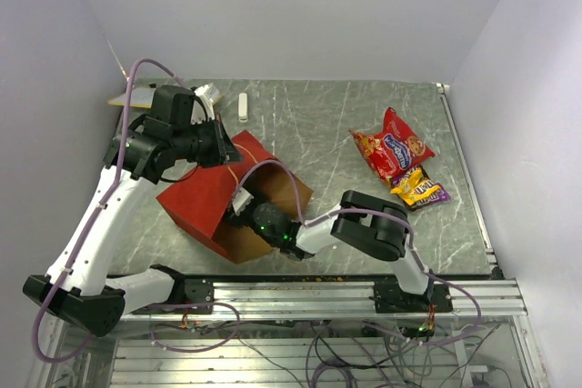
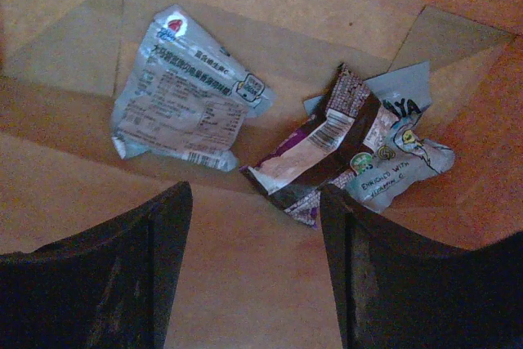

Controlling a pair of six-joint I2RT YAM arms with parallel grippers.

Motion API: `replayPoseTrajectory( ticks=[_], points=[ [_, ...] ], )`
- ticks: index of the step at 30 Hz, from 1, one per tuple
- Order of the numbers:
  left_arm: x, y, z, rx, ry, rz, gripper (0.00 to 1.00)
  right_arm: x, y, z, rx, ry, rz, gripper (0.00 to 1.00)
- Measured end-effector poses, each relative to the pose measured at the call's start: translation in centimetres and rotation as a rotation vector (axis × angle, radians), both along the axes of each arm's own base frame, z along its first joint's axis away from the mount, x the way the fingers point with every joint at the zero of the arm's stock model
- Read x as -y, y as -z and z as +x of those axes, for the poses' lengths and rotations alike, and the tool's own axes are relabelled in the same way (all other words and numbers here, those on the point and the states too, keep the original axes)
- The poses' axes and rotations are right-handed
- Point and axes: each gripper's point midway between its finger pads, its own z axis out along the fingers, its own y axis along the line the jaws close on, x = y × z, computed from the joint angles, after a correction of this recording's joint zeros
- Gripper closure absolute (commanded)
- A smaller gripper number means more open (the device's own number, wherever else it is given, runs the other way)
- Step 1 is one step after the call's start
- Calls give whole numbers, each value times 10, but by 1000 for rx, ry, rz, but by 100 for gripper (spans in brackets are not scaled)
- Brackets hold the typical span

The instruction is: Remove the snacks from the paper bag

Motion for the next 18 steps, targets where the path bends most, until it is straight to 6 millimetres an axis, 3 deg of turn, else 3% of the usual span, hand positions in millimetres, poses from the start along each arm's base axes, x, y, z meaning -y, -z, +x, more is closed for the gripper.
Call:
replayPoseTrajectory(
  ticks=[5, 11, 18],
  points=[
    [0, 2, 0, 0, 8, 8, 93, -9, 3, 17, 2, 41, 8, 36],
    [-1, 2, 0, 3, 13, 16, 93, -5, 13, 42, -17, 94, 5, 38],
    [-5, 4, -2, 2, 9, 41, 93, 3, 44, 58, -61, 144, -49, 55]
  ],
)
